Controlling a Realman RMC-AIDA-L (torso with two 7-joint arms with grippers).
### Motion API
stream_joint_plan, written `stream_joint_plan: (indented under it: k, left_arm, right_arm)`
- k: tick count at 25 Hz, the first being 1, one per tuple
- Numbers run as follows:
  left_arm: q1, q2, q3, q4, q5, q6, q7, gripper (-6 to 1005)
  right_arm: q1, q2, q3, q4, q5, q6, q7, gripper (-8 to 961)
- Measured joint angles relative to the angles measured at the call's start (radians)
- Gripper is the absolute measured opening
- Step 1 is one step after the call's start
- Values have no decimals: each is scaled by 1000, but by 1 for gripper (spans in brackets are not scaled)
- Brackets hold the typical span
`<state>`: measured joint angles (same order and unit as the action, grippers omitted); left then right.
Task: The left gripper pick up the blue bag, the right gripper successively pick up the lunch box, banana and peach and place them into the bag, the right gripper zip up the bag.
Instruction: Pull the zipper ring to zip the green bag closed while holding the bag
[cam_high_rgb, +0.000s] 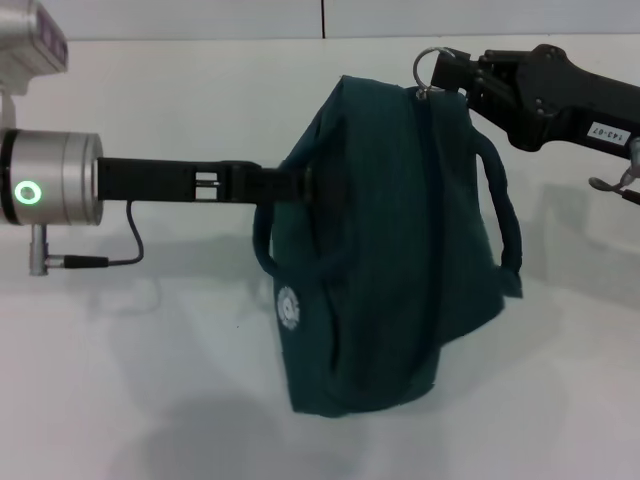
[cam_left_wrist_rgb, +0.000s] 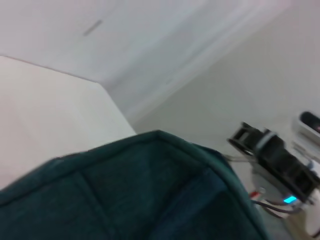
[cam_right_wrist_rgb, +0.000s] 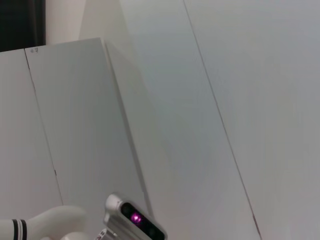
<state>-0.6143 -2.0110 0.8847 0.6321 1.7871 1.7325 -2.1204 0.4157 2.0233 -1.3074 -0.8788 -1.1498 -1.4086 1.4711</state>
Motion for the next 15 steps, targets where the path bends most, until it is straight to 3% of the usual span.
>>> stream_joint_plan:
  k: [8,15]
  left_arm:
    - [0,10,-39,0,0,-83,4,802]
    - [-1,12,-60,3,3,-59,4,794]
  right_arm:
    - [-8,0,-1,0,1,-7,-1,22]
    - [-12,0,5,8,6,-7,-3,23]
